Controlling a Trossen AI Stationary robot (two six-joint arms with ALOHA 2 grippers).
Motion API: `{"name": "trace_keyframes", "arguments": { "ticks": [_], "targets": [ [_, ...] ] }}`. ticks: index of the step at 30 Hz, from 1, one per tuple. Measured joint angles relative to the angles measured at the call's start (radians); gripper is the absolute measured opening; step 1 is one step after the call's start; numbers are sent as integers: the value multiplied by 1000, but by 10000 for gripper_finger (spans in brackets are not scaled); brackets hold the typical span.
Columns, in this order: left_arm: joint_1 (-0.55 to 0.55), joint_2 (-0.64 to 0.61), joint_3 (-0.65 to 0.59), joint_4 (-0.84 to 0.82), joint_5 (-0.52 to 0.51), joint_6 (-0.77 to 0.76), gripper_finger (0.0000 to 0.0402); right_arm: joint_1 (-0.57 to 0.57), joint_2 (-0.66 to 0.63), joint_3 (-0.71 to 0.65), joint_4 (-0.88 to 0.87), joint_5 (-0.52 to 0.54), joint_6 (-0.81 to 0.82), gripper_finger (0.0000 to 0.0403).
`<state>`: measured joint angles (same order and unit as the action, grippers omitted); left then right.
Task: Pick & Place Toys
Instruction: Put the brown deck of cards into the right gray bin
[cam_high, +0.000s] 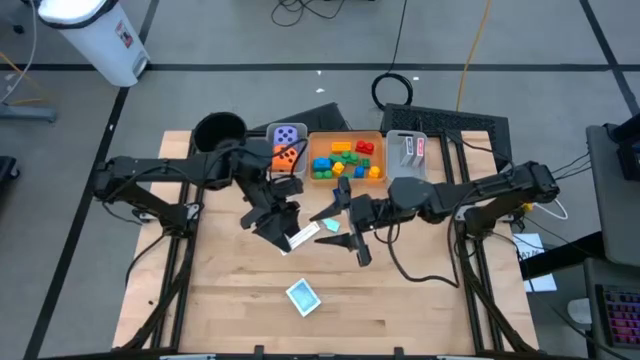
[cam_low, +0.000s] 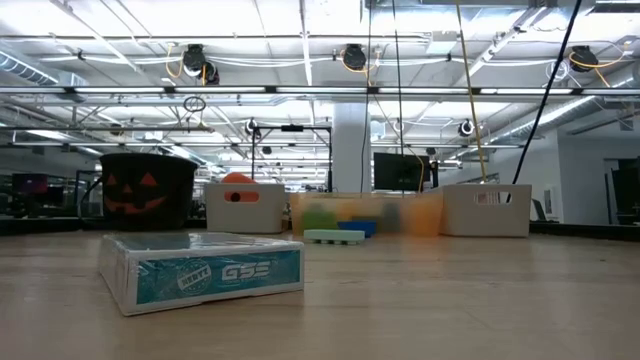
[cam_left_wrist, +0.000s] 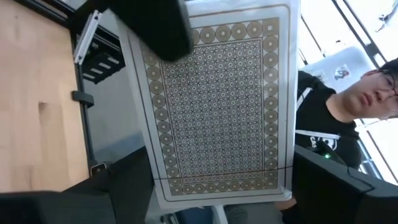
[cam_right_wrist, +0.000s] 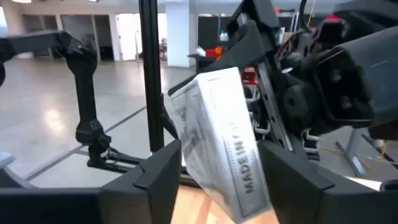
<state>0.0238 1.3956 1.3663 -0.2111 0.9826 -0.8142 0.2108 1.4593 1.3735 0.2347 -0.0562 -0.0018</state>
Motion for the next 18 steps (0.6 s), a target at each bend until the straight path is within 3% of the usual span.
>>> {"name": "trace_keyframes", "arguments": {
  "ticks": [4,11,18],
  "targets": [
    [-1,0,0,0,9,0,309,0,0,0,3,-1,-1,144],
    [0,-1,0,1,18,0,347,2,0,0,4,-16,-9,63],
    [11,-1,0,37,13,-5,352,2,-4,-1,22,-8,13,52]
  ]
}}
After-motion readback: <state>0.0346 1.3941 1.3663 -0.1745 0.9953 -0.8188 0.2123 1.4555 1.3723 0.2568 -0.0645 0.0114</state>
